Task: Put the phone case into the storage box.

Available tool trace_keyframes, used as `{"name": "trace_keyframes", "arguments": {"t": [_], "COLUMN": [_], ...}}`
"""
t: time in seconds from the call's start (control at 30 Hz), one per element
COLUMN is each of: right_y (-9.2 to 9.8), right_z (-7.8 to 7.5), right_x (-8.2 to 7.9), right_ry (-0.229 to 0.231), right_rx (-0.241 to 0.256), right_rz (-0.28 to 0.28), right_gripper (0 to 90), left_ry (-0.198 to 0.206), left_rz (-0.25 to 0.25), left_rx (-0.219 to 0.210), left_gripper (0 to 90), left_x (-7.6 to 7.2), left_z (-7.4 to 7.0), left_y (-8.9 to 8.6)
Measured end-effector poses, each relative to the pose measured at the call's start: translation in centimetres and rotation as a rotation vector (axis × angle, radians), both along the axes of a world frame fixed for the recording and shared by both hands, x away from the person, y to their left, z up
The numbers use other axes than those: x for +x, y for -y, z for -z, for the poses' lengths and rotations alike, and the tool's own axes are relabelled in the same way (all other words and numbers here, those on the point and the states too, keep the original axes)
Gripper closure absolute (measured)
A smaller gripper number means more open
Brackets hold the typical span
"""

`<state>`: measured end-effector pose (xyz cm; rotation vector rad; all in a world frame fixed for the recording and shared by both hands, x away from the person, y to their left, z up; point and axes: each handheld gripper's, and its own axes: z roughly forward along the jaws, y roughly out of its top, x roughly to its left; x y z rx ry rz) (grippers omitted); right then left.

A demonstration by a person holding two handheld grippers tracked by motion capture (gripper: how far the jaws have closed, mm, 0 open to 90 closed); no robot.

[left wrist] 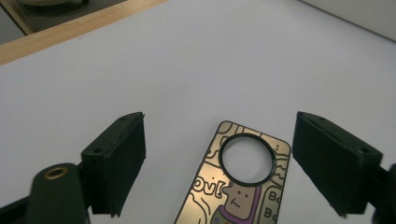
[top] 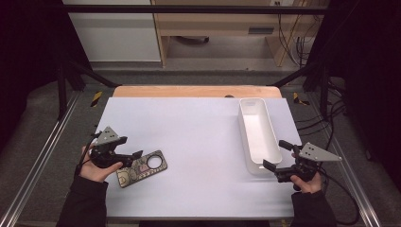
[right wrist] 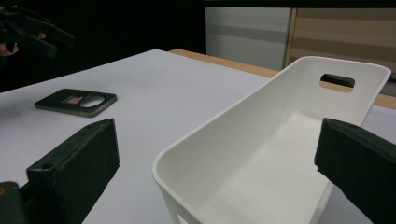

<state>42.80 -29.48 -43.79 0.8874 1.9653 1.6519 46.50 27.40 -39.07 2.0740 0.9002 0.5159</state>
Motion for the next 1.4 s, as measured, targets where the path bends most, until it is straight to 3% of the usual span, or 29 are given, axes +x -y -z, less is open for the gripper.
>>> {"name": "trace_keyframes", "arguments": {"t": [0.1, 0.3, 0.57, 0.87, 1.4], "right_y": [0.0, 0.0, 0.0, 0.0, 0.0], "right_z": [0.0, 0.0, 0.0, 0.0, 0.0], "right_x": [0.0, 0.0, 0.0, 0.0, 0.0], "right_ry": [0.001, 0.001, 0.000, -0.001, -0.003], "right_rx": [0.001, -0.001, -0.003, -0.005, -0.006], "right_rz": [0.000, 0.001, 0.000, 0.000, -0.004], "right_gripper": [0.4, 0.4, 0.4, 0.4, 0.4], "left_ry": [0.004, -0.002, -0.045, -0.107, -0.178], "left_rz": [0.009, 0.033, 0.071, 0.118, 0.136], "left_rx": [0.009, 0.027, 0.072, 0.155, 0.199], "left_gripper": [6.8, 0.6, 0.0, 0.0, 0.0], "left_x": [0.2, 0.5, 1.2, 1.9, 2.1], "left_z": [0.0, -0.2, -0.1, 1.2, 3.8], "left_y": [0.4, 0.8, 1.1, 1.7, 1.7]}}
